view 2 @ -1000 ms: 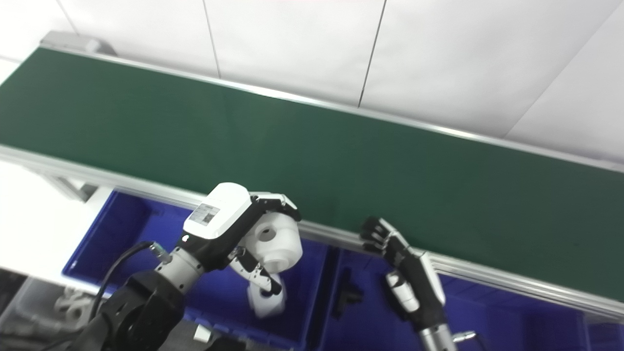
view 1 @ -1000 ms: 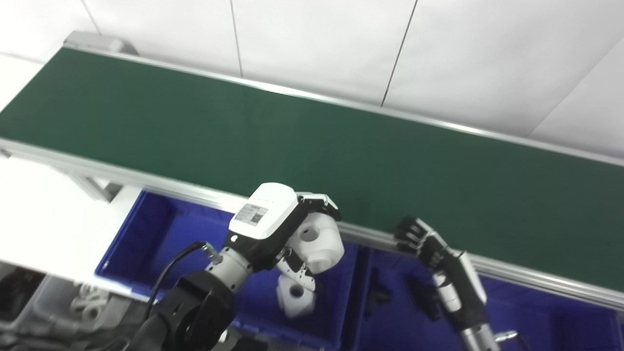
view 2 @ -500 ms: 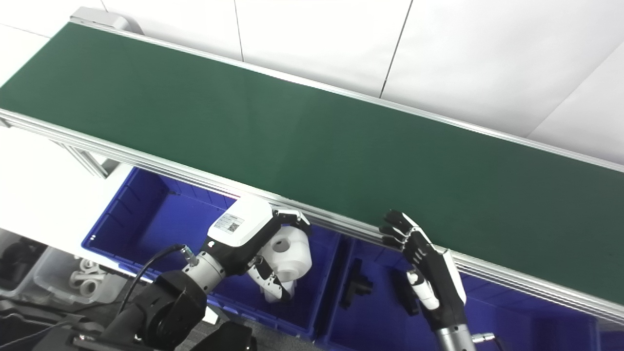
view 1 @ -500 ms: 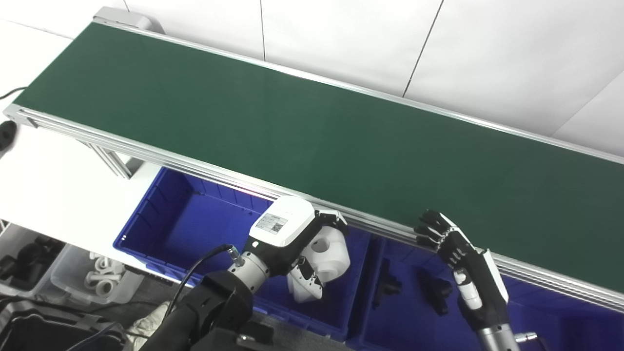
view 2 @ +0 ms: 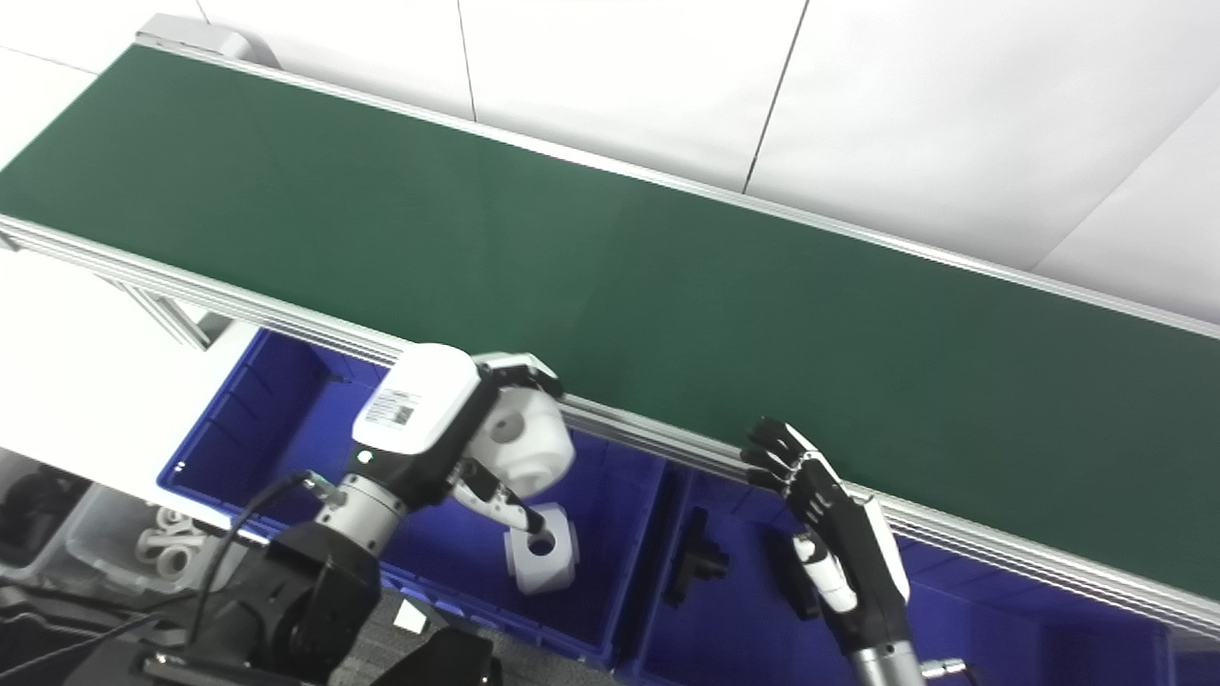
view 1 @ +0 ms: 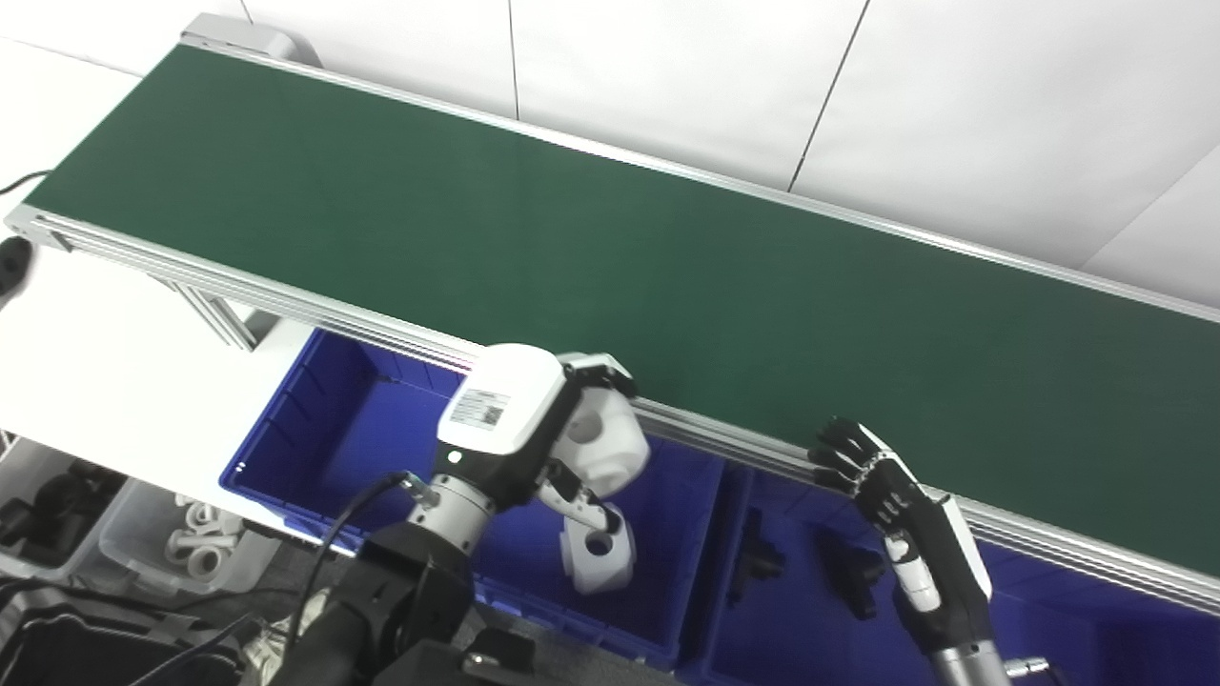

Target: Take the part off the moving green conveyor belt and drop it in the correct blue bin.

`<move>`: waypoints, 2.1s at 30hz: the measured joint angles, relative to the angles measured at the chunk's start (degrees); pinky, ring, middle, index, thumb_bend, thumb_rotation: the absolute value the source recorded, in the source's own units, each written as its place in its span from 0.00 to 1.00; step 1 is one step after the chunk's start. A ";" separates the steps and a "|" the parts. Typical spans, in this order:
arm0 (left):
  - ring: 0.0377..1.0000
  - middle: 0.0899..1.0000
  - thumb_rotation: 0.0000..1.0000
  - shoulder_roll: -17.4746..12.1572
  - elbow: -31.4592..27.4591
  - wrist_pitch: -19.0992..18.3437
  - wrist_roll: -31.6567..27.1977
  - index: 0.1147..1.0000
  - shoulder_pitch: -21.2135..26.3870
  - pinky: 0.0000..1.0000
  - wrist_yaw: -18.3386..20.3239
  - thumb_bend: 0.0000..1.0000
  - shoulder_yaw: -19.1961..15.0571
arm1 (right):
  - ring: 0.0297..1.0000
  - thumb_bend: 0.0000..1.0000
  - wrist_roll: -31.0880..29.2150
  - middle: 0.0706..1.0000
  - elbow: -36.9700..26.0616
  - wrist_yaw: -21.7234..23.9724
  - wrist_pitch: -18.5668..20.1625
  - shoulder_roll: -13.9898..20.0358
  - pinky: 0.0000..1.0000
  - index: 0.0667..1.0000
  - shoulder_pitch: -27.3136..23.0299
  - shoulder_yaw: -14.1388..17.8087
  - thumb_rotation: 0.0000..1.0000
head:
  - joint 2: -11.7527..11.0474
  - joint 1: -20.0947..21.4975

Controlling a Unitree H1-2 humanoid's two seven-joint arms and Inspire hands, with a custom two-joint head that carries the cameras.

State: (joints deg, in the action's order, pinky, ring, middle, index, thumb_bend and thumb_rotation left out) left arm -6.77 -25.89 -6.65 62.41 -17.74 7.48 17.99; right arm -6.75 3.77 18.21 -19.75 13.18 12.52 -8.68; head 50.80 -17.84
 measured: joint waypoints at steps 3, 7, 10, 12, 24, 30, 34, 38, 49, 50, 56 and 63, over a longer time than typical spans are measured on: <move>0.26 0.34 0.00 -0.48 -1.72 -0.65 -0.11 0.44 0.06 0.23 2.86 0.52 -0.65 | 0.81 0.87 -0.02 0.85 -0.01 0.01 0.41 0.13 0.77 0.87 0.04 0.17 0.89 | 0.09 0.00; 0.24 0.34 0.00 -1.46 -2.52 -0.72 -0.88 0.43 0.12 0.20 7.13 0.52 -0.71 | 0.81 0.87 -0.25 0.85 -0.01 0.12 0.42 0.11 0.77 0.87 0.04 0.27 0.89 | 0.26 0.09; 0.24 0.33 0.00 -1.95 -2.52 -0.92 -0.83 0.43 0.11 0.19 9.28 0.52 -0.70 | 0.81 0.88 -0.25 0.85 -0.01 0.13 0.42 0.11 0.77 0.87 0.04 0.29 0.89 | 0.26 0.00; 0.23 0.41 0.00 -1.99 -2.54 -1.24 -0.76 0.42 0.14 0.18 10.49 0.52 -0.77 | 0.81 0.87 -0.27 0.85 -0.01 0.15 0.42 0.11 0.77 0.87 0.04 0.32 0.89 | 0.26 0.09; 0.88 0.88 0.43 -2.52 -3.62 -2.73 6.98 0.75 0.16 0.86 16.17 1.00 -0.38 | 0.81 0.88 -1.05 0.85 -0.17 0.22 0.76 0.09 0.78 0.87 0.06 0.39 0.88 | 0.35 0.00; 0.97 0.97 0.52 -2.43 -4.11 -2.08 11.75 0.80 -0.12 0.99 16.02 1.00 0.15 | 0.81 0.88 -1.06 0.85 -0.18 0.22 0.78 0.08 0.77 0.87 0.05 0.46 0.88 | 0.27 0.00; 1.00 1.00 0.53 -1.83 -4.07 -1.88 13.65 0.83 -0.92 1.00 15.18 1.00 0.18 | 0.81 0.88 -1.08 0.85 -0.17 0.23 0.78 0.08 0.77 0.87 0.05 0.48 0.88 | 0.18 -0.09; 1.00 1.00 0.55 -1.05 -3.86 -1.80 14.32 0.86 -1.29 1.00 13.37 1.00 0.12 | 0.81 0.88 -1.19 0.85 -0.17 0.26 0.78 0.09 0.78 0.87 0.05 0.49 0.88 | 0.18 0.00; 0.90 0.91 0.51 4.15 -2.88 1.84 -6.52 0.82 0.90 0.87 6.29 0.84 0.21 | 0.81 0.85 0.37 0.85 0.21 0.31 0.75 -0.07 0.75 0.87 -0.12 0.38 0.90 | -0.96 3.24; 0.92 0.93 0.52 5.28 -2.77 2.00 -9.01 0.84 1.48 0.90 5.87 0.81 0.40 | 0.80 0.85 0.75 0.85 0.48 0.28 0.72 -0.28 0.75 0.87 -0.25 0.32 0.90 | -1.05 3.42; 0.94 0.94 0.62 12.71 4.33 0.66 -32.64 0.88 6.50 0.88 7.54 0.78 -0.39 | 0.81 0.83 3.72 0.85 1.42 -0.77 0.34 -2.38 0.75 0.87 -0.31 -0.01 0.90 | -2.64 10.10; 0.95 0.94 0.69 12.96 18.68 2.07 -46.50 0.88 10.88 0.90 7.32 0.80 -1.61 | 0.81 0.85 8.10 0.86 -0.25 -3.69 0.22 -6.22 0.75 0.88 1.42 -1.06 0.91 | -4.83 18.10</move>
State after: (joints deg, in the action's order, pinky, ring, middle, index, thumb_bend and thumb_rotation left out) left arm 6.18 -7.21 -4.58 15.91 -6.86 14.80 16.37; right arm 1.34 3.52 14.53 -19.53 6.96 13.94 -9.74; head 45.97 0.26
